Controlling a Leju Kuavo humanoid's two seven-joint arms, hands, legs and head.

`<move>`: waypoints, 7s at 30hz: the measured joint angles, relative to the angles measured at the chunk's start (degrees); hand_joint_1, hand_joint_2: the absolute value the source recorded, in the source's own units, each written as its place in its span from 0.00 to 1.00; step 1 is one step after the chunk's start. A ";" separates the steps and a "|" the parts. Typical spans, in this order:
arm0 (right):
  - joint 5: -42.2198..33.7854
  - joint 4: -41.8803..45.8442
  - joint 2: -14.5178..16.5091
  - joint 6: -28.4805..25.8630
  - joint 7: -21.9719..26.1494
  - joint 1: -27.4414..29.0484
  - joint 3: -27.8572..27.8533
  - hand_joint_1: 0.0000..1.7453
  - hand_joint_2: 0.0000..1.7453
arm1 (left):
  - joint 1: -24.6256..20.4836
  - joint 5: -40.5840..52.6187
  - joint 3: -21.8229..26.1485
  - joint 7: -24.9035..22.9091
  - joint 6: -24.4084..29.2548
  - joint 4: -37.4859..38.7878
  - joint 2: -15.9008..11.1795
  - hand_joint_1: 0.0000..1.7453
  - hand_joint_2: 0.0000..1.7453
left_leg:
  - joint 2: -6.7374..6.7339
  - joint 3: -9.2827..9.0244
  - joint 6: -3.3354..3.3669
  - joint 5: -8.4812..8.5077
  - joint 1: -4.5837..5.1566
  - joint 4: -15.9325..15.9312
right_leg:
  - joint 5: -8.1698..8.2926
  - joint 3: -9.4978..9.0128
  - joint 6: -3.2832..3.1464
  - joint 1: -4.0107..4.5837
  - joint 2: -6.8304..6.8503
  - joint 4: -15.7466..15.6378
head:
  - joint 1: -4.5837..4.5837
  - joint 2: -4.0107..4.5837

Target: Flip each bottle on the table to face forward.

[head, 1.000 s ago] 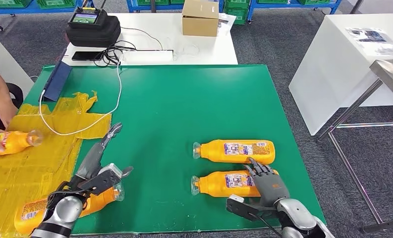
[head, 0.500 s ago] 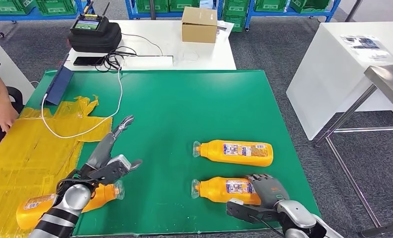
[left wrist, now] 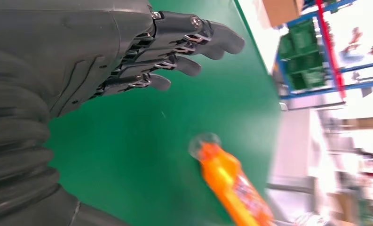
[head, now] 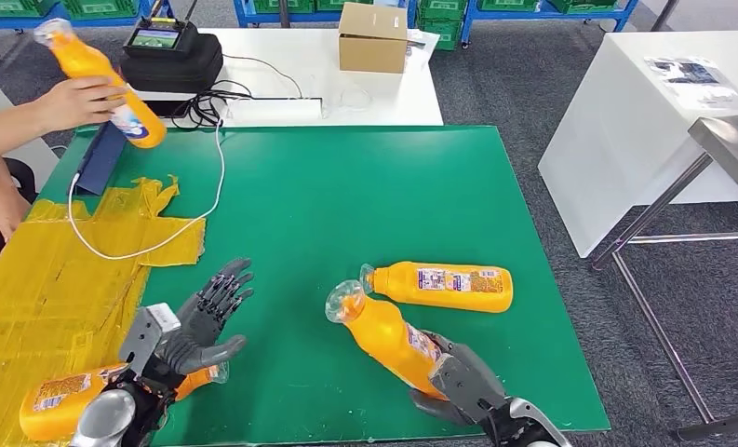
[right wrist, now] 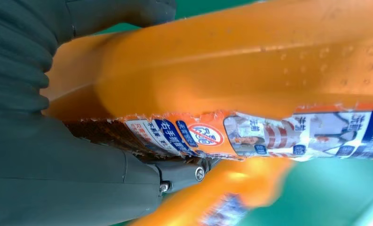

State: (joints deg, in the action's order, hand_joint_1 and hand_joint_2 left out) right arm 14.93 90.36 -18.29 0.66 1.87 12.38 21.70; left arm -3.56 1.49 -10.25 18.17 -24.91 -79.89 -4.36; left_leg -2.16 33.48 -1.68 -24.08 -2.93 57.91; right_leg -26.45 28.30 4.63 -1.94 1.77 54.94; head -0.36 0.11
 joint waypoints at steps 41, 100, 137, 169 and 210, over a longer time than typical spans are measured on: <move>8.10 -5.10 16.80 4.48 -2.03 -8.33 14.72 1.00 1.00 | 2.27 -3.18 -12.30 -1.40 -2.94 -9.68 3.05 0.00 1.00 | 0.34 0.82 -0.01 0.20 0.05 -0.01 | 0.01 0.63 -0.02 -0.02 0.29 0.06 | -0.04 0.00; 26.41 16.25 -3.66 4.19 -2.36 -1.93 -5.89 0.00 1.00 | -4.79 73.14 3.19 2.63 47.23 0.03 -3.33 1.00 1.00 | 0.35 0.94 0.05 0.24 0.11 0.01 | 0.08 0.74 0.07 -0.09 0.31 0.06 | -0.04 0.00; 33.86 -26.93 -5.50 11.97 -0.64 -30.01 1.72 0.25 1.00 | -32.90 75.58 -14.32 -0.40 35.04 50.06 -8.48 0.00 1.00 | 0.46 1.12 0.21 0.86 0.23 0.01 | 0.49 0.82 0.23 -0.18 0.41 0.14 | -0.05 0.00; 6.53 -13.45 13.40 5.30 -0.62 -16.80 -6.81 1.00 1.00 | -12.08 -13.20 8.90 -5.57 -6.16 9.85 4.32 0.00 1.00 | 0.38 1.74 0.10 0.96 0.27 0.01 | 0.51 1.64 0.29 -0.20 0.39 0.42 | -0.03 0.00; 6.82 -4.11 19.02 5.57 -1.08 -12.97 14.67 1.00 1.00 | -1.08 -2.41 -9.63 2.72 -3.56 -8.70 4.98 0.75 1.00 | 0.47 2.02 0.11 1.06 0.45 0.00 | 0.52 1.89 0.29 -0.37 0.47 0.45 | -0.06 0.00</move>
State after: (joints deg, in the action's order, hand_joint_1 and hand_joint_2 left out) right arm 21.75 86.25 0.73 6.23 0.79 -0.60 36.37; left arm -4.64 -0.92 -19.88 20.89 -28.47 -88.59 0.62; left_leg -1.69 35.50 -1.57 -23.02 -2.47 57.91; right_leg -25.93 30.19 4.92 -2.32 2.24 55.39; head -0.41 0.11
